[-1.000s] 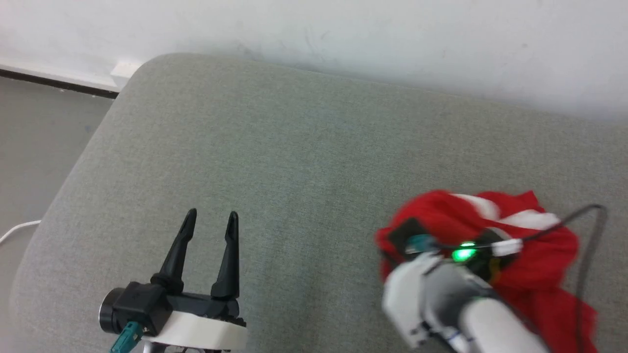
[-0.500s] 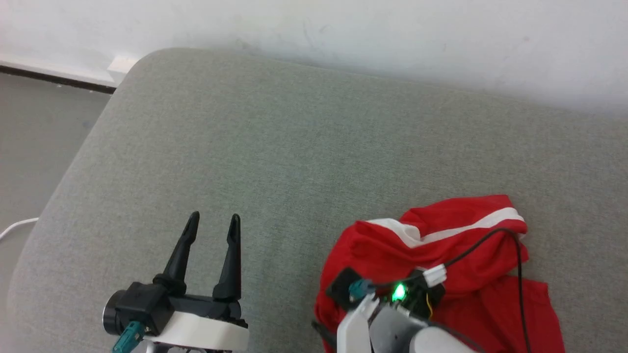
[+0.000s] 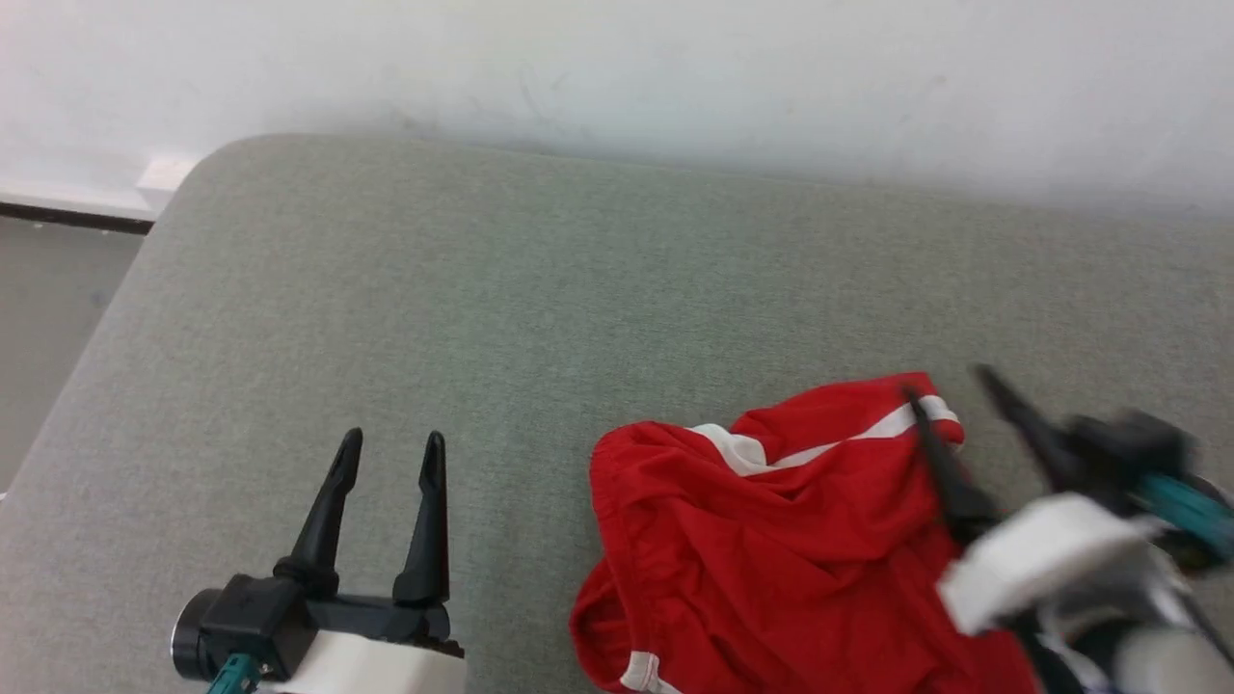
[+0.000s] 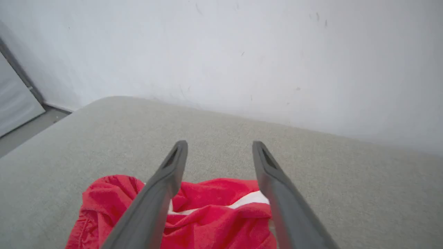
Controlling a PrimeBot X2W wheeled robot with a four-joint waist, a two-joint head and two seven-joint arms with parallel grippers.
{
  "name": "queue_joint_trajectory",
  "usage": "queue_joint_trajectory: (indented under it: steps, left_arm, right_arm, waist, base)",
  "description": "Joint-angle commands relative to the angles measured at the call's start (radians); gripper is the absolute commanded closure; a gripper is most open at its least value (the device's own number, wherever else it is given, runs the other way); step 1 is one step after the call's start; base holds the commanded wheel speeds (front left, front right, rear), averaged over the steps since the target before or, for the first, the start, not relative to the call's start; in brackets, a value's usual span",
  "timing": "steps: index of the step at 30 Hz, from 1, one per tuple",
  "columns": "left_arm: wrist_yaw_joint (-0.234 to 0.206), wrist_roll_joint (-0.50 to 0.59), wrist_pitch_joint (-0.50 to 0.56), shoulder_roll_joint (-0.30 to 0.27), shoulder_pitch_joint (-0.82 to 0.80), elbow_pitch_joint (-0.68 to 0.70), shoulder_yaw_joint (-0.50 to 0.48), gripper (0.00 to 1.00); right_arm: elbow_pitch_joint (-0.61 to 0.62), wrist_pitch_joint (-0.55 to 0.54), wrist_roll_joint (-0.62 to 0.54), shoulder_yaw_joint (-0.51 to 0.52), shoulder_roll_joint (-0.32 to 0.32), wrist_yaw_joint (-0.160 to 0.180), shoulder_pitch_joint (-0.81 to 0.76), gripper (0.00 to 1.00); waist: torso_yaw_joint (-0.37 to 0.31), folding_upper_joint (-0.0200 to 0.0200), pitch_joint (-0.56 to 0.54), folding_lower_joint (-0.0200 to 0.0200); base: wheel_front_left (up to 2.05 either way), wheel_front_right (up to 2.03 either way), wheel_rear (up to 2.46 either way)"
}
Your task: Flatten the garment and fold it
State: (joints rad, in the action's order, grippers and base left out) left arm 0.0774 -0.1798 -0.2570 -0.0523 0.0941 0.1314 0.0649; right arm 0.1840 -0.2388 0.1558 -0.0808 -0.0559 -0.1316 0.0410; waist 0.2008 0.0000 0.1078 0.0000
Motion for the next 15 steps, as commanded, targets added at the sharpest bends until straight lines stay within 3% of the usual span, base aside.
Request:
queue_joint_trajectory:
  steps: [1,7,15]
  left_arm:
    - [-0.004,0.008,-0.005,0.002,0.013,0.007,-0.007,0.0]
    - [-0.01,0.013,-0.005,0.002,0.047,0.029,-0.035,0.0]
    - [0.004,0.043,-0.005,-0.001,0.047,0.045,-0.024,0.0]
  right_arm:
    - [0.032,0.032,0.006,0.048,0.004,0.001,-0.049,0.0]
    - [0.069,0.219,0.019,0.245,0.005,0.001,-0.257,0.0]
    - [-0.029,0.335,0.055,0.231,0.006,0.001,-0.294,0.0]
  waist:
    - [-0.016,0.0,0.005,0.0]
    - [-0.056,0.0,0.026,0.0]
    - [-0.106,0.0,0.033,0.0]
  base:
    - [0.0,0.0,0.0]
    - [0.0,0.0,0.0]
    - [0.0,0.0,0.0]
